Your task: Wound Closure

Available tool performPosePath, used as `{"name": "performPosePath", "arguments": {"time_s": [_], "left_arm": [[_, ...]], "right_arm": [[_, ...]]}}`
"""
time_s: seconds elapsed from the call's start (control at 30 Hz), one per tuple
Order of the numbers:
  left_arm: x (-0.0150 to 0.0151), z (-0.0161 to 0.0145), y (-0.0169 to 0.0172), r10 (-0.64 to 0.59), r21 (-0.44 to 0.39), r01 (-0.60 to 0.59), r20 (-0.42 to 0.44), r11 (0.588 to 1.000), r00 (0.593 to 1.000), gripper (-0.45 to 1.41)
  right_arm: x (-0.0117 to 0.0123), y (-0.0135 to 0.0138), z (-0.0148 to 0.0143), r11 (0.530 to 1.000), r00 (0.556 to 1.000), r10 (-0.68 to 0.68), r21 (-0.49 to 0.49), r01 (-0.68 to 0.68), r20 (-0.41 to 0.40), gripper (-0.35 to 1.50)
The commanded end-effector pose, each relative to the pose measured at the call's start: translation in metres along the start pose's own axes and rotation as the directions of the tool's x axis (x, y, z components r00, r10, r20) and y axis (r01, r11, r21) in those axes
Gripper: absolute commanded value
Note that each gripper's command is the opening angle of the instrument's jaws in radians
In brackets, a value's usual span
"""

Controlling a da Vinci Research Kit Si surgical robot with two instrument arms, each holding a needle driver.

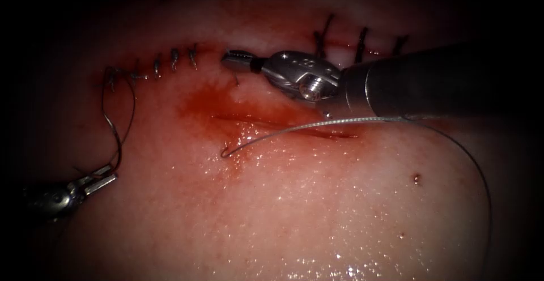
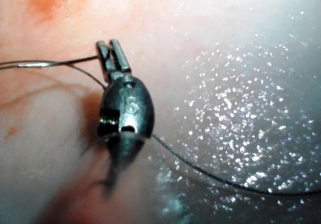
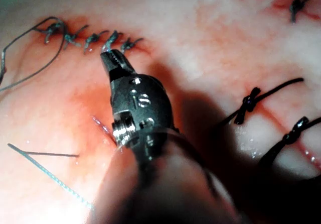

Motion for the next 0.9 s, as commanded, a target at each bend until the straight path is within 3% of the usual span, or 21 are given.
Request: {"name": "performPosePath", "arguments": {"time_s": [0.03, 0.5, 0.9], "left_arm": [[-0.0006, 0.0003, 0.001, -0.003, -0.003, 0.003, 0.001, 1.0, 1.0, -0.45], [-0.0006, -0.0006, 0.0, 0.0, -0.021, 0.0, -0.002, 1.0, 1.0, -0.45], [-0.0006, -0.0009, -0.0004, 0.005, -0.023, -0.005, 0.0, 1.0, 1.0, -0.45]], "right_arm": [[-0.0003, -0.0005, 0.0006, 1.0, 1.0, -0.002, 0.0, 0.002, -0.004, -0.35], [0.0015, -0.0008, 0.0002, 1.0, 0.999, -0.008, -0.017, 0.007, -0.052, -0.35], [0.0017, -0.001, 0.0002, 1.0, 0.998, -0.011, -0.017, 0.01, -0.057, -0.35]]}}
